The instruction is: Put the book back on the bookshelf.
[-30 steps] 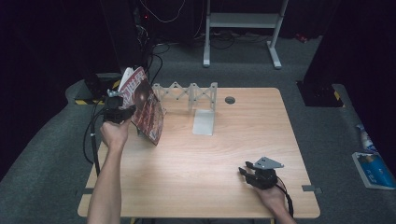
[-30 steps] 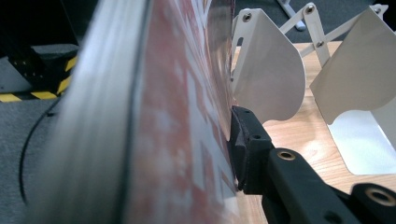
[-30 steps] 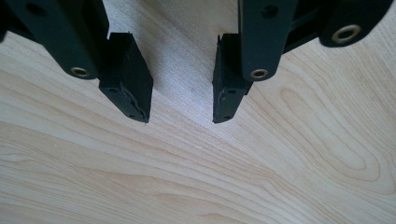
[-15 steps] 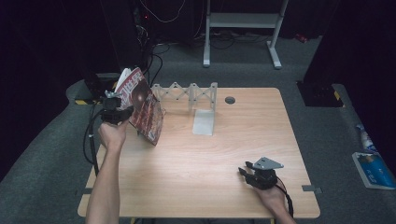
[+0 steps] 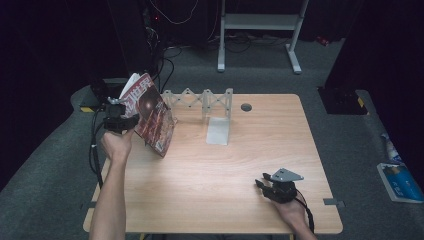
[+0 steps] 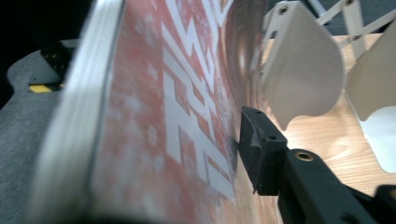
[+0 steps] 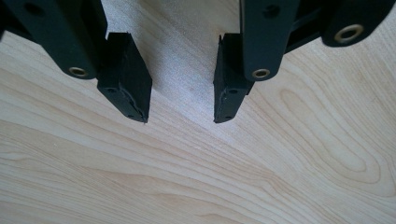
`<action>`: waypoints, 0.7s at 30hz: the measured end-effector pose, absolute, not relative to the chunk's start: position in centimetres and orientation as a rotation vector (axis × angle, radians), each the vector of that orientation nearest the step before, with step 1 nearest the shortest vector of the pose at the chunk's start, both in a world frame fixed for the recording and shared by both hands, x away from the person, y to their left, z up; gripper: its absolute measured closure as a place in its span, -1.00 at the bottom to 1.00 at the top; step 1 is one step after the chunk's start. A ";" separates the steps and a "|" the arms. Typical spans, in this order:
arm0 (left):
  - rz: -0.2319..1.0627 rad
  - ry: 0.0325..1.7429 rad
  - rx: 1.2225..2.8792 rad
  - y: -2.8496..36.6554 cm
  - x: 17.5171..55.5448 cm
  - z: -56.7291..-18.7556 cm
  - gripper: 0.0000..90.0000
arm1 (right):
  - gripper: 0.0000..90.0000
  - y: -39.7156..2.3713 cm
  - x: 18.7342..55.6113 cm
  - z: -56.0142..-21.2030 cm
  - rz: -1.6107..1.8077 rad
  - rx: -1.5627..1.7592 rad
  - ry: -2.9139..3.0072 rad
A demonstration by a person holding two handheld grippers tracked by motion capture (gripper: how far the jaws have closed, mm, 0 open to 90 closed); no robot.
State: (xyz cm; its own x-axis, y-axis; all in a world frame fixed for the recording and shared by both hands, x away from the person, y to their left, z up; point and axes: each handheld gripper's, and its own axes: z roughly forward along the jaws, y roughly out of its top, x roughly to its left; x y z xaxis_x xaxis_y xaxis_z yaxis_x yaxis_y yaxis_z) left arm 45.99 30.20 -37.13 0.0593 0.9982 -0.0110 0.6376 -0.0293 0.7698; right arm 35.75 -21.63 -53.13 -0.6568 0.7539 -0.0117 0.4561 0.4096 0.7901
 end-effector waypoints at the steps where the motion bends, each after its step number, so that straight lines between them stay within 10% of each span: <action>1: 0.750 1.652 1.724 30.5 45.9 -37.1 0.45 | 0.26 -21.6 35.7 -53.1 1.121 1.040 2.304; 21: 0.742 1.653 1.660 31.7 44.0 -36.7 0.21 | 0.25 -21.6 35.8 -53.1 1.118 1.034 2.304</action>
